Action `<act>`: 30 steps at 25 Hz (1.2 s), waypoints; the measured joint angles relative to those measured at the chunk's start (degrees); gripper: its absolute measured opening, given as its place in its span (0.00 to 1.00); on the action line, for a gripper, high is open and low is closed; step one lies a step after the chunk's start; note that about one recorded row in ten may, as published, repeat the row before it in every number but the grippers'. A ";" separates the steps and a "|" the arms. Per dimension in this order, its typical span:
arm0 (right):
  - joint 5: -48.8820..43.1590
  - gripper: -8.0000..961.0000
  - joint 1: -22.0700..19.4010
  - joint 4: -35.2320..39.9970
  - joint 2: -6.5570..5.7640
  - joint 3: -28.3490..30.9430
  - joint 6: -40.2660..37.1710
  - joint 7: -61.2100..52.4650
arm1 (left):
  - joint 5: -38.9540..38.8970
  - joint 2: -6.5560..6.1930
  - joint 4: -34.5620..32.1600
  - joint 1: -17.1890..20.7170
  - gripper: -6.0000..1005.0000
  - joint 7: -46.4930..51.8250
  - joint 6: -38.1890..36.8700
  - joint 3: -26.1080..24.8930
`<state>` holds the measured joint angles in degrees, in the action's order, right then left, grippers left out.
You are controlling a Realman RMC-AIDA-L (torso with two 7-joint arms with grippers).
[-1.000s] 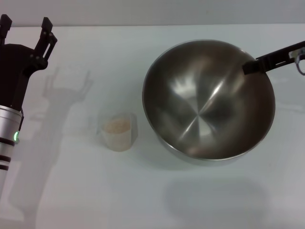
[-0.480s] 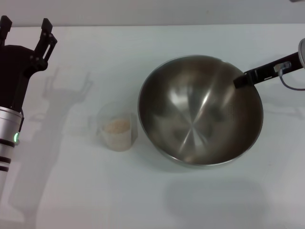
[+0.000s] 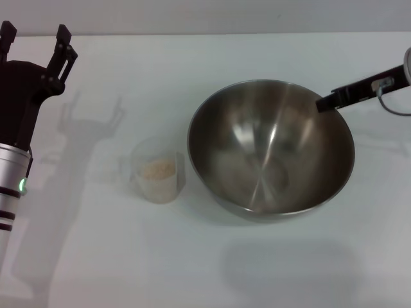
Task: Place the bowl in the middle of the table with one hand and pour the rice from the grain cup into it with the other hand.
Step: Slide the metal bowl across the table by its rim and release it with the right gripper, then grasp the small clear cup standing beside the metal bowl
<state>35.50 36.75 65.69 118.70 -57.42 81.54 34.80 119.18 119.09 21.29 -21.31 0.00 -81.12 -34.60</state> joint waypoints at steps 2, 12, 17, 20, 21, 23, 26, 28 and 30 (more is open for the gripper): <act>0.06 0.11 -0.27 1.35 0.05 0.01 -0.49 0.04 | 0.00 0.00 0.04 0.01 0.87 0.00 0.00 0.24; 2.68 0.32 -3.77 10.25 0.43 -5.34 -8.66 1.67 | 0.00 0.00 0.16 0.44 0.87 0.00 -0.03 0.67; 7.11 0.53 -8.46 16.20 0.56 -12.92 -23.42 5.24 | 0.01 0.00 0.17 0.60 0.87 0.00 -0.55 0.67; 8.30 0.55 -12.25 17.46 0.61 -19.70 -37.33 6.42 | 0.00 -0.01 0.16 0.77 0.87 0.00 -1.13 0.67; 8.42 0.56 -13.70 17.45 0.63 -22.84 -43.44 6.67 | 0.00 -0.01 0.16 0.79 0.87 0.00 -1.22 0.68; 8.41 0.57 -15.76 16.58 0.64 -28.13 -54.55 6.87 | 0.00 -0.01 0.16 0.89 0.87 0.00 -1.33 0.68; 7.82 0.57 -17.92 13.10 0.64 -36.73 -74.47 7.00 | 0.00 0.00 0.17 1.15 0.87 0.00 -1.58 0.67; 7.39 0.57 -18.44 8.93 0.66 -42.55 -89.04 7.02 | 0.00 -0.01 0.22 1.34 0.87 0.00 -2.03 0.75; 7.24 0.57 -18.40 4.18 0.66 -47.55 -102.07 6.68 | 0.00 -0.01 0.23 1.57 0.87 0.00 -2.72 1.19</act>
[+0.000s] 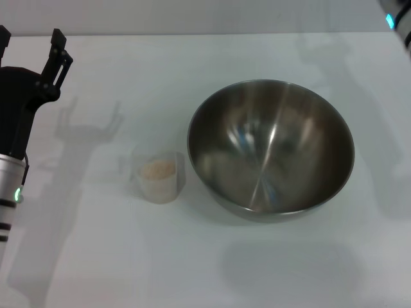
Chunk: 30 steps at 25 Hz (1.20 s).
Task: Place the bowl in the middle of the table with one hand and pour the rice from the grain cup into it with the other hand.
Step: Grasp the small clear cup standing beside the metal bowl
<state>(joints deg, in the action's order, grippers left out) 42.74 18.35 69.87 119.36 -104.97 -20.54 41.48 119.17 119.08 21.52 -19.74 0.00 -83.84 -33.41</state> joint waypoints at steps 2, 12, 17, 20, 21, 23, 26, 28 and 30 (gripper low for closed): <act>-0.06 0.57 1.41 -10.08 0.00 -7.85 -20.43 -3.44 | 0.01 -0.04 0.02 0.68 0.87 0.00 -1.23 0.99; -4.06 0.57 4.38 -41.61 -0.39 -14.93 -60.46 -46.18 | 0.02 -0.17 -0.70 4.47 0.87 -0.43 -5.71 7.14; -5.68 0.57 5.01 -53.01 -0.56 -14.65 -65.49 -55.25 | 0.02 -0.29 -0.88 6.75 0.87 -1.56 -6.34 11.56; -5.75 0.57 4.76 -54.32 -0.54 -14.68 -65.61 -55.24 | 0.02 -0.33 -1.21 8.08 0.87 -1.67 -6.48 13.63; -5.75 0.57 4.67 -54.74 -0.53 -14.69 -65.66 -55.18 | 0.00 -0.35 -1.41 8.63 0.87 -1.70 -6.48 14.81; -5.58 0.57 4.60 -55.86 -0.48 -14.68 -65.70 -55.02 | 0.01 -0.35 -1.64 9.27 0.87 -1.84 -6.22 16.64; -5.40 0.57 4.92 -56.96 -0.54 -14.02 -65.47 -54.91 | -0.01 -0.24 -2.00 9.91 0.87 -2.81 -4.93 19.52; -5.37 0.57 5.30 -57.31 -0.62 -13.48 -65.18 -54.85 | 0.01 -0.14 -1.87 10.25 0.87 -4.03 -3.41 21.02; -5.36 0.57 5.62 -57.46 -0.72 -13.10 -65.00 -54.81 | -0.05 -0.04 -1.53 10.49 0.87 -5.55 -1.57 22.03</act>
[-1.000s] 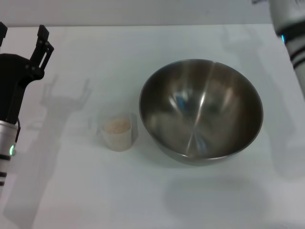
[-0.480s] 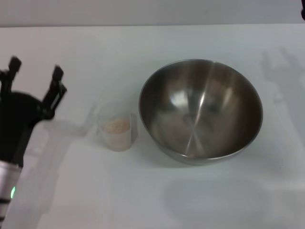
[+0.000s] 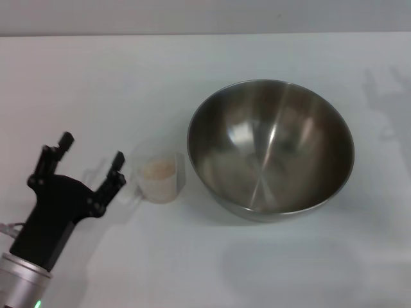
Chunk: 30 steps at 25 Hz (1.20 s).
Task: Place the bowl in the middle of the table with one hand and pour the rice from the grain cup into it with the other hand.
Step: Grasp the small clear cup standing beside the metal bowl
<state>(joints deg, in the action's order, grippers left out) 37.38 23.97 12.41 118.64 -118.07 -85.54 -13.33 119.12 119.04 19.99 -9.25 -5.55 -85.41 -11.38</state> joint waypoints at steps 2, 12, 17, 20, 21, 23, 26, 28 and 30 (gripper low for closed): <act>-0.10 0.57 0.47 -0.24 -0.12 0.42 0.06 0.06 | -0.18 0.03 0.38 0.25 0.87 -1.11 1.96 0.41; -0.28 0.57 1.02 -0.49 -0.27 0.49 -0.02 0.16 | -0.42 -0.04 0.67 0.13 0.87 -1.93 8.21 -0.20; -0.29 0.57 0.72 -0.53 -0.26 0.49 -0.37 0.17 | -0.48 -0.13 0.32 -0.43 0.87 -1.95 9.62 -1.01; -0.29 0.57 0.58 -0.55 -0.25 0.49 -0.42 0.19 | -0.47 -0.14 0.19 -0.81 0.87 -1.97 10.63 -1.56; -0.29 0.57 0.54 -0.55 -0.23 0.49 -0.43 0.19 | -0.47 -0.14 0.15 -1.01 0.87 -2.01 11.09 -1.77; -0.29 0.57 0.46 -0.55 -0.19 0.49 -0.44 0.20 | -0.47 -0.12 0.10 -1.46 0.87 -2.59 12.35 -2.42; -0.29 0.57 0.39 -0.55 -0.12 0.49 -0.45 0.21 | -0.47 -0.06 0.06 -2.11 0.87 -3.88 13.82 -3.45; -0.29 0.57 0.38 -0.55 -0.07 0.49 -0.45 0.21 | -0.46 -0.05 0.05 -2.42 0.87 -4.22 14.12 -3.77; -0.29 0.57 0.33 -0.55 -0.07 0.49 -0.33 0.23 | -0.47 -0.04 0.05 -2.73 0.87 -4.27 14.24 -4.18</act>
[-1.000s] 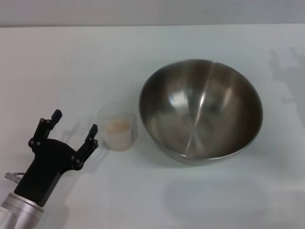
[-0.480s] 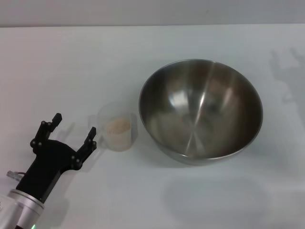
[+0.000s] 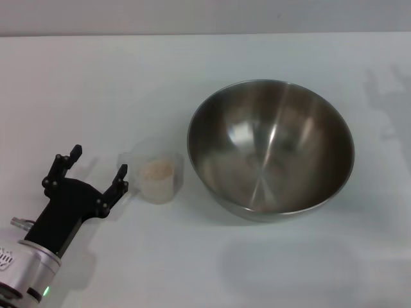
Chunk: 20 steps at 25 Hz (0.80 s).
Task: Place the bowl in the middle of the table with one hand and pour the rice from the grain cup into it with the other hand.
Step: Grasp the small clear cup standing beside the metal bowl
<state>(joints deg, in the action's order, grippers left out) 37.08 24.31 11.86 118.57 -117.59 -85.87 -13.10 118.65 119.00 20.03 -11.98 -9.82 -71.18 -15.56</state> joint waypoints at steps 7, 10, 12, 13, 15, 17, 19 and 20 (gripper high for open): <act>0.00 0.57 0.26 0.00 -0.01 0.00 0.44 0.01 | 0.00 0.01 0.16 -1.45 0.87 -0.02 0.56 -1.49; 0.00 0.57 0.39 0.00 -0.02 0.00 0.72 0.00 | 0.00 0.00 0.20 -1.82 0.87 -0.02 1.10 -1.85; 0.00 0.57 0.48 0.00 -0.07 0.00 0.95 0.01 | -0.01 0.00 0.23 -2.02 0.87 -0.02 1.33 -1.96; 0.00 0.57 0.51 0.00 -0.08 0.00 1.00 0.01 | -0.01 0.00 0.23 -2.02 0.87 -0.02 1.33 -1.96; 0.00 0.57 0.64 0.00 -0.11 0.00 1.21 0.01 | 0.00 0.00 0.23 -2.21 0.87 -0.01 1.53 -1.98; 0.00 0.57 0.71 0.00 -0.10 0.00 1.58 0.01 | 0.00 -0.04 0.34 -2.28 0.87 0.01 1.53 -2.05; 0.00 0.57 0.76 0.00 -0.11 0.00 1.81 0.01 | 0.00 -0.06 0.39 -2.26 0.86 0.02 1.35 -2.05; 0.00 0.57 0.79 0.00 -0.10 0.00 2.05 0.01 | 0.01 -0.06 0.39 -2.25 0.86 0.01 1.30 -2.05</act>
<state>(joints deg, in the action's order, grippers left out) 37.09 25.10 11.86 118.47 -117.59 -83.82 -13.09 118.66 118.94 20.42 -14.23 -9.81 -69.87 -17.61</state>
